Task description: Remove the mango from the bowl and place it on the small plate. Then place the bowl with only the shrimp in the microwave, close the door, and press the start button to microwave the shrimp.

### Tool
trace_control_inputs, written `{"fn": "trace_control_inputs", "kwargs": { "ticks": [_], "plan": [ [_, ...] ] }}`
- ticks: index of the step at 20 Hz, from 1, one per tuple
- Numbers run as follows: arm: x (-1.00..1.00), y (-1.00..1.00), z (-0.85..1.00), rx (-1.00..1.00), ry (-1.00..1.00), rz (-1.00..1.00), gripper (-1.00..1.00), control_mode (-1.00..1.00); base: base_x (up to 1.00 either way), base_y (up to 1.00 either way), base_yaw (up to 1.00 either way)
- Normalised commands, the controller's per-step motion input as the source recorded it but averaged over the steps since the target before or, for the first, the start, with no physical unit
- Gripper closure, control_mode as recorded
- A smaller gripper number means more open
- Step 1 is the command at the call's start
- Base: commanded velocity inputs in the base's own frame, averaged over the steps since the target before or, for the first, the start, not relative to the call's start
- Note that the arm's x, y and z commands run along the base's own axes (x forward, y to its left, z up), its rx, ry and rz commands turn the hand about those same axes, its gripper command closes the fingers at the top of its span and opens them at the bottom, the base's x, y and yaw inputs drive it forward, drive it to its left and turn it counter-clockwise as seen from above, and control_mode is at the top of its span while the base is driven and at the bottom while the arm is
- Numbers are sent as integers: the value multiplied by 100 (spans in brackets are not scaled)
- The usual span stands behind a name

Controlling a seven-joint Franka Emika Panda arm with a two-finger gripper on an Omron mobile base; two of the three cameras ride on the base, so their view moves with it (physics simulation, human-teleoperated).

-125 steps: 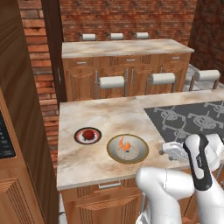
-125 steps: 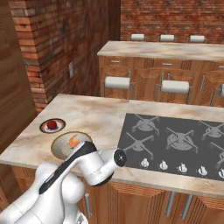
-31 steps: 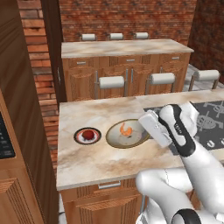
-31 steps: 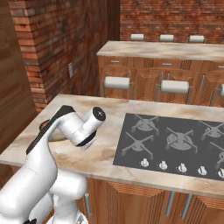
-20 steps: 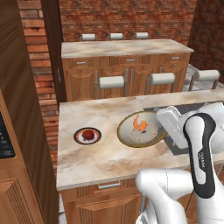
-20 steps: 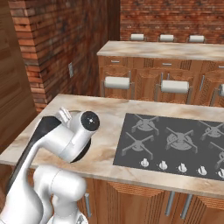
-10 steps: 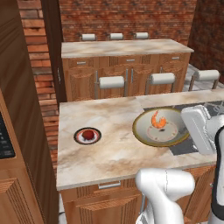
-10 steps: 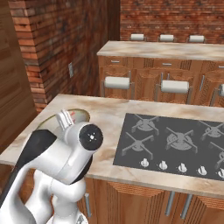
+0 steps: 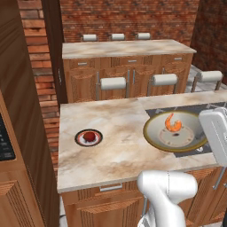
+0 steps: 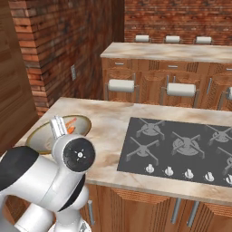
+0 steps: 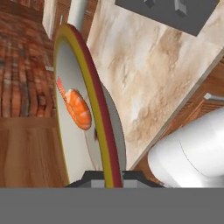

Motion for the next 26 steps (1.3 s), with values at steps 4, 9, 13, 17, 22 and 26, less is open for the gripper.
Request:
{"fn": "trace_control_inputs", "kwargs": {
  "ticks": [4, 9, 13, 17, 22, 26],
  "plan": [
    [-7, 8, 0, 0, 5, -1, 100, -100, 0, 0, 0],
    [-13, 0, 0, 0, 0, 0, 100, -100, 0, 0, 0],
    [-6, 1, 0, 0, 1, 0, 100, -100, 0, 0, 0],
    [-3, 3, 0, 0, 0, 0, 100, -100, 0, 0, 0],
    [0, 0, 0, 0, 5, 0, 100, -100, 0, 0, 0],
    [-21, 0, -1, 3, 3, 0, 100, -100, 0, 0, 0]
  ]
}}
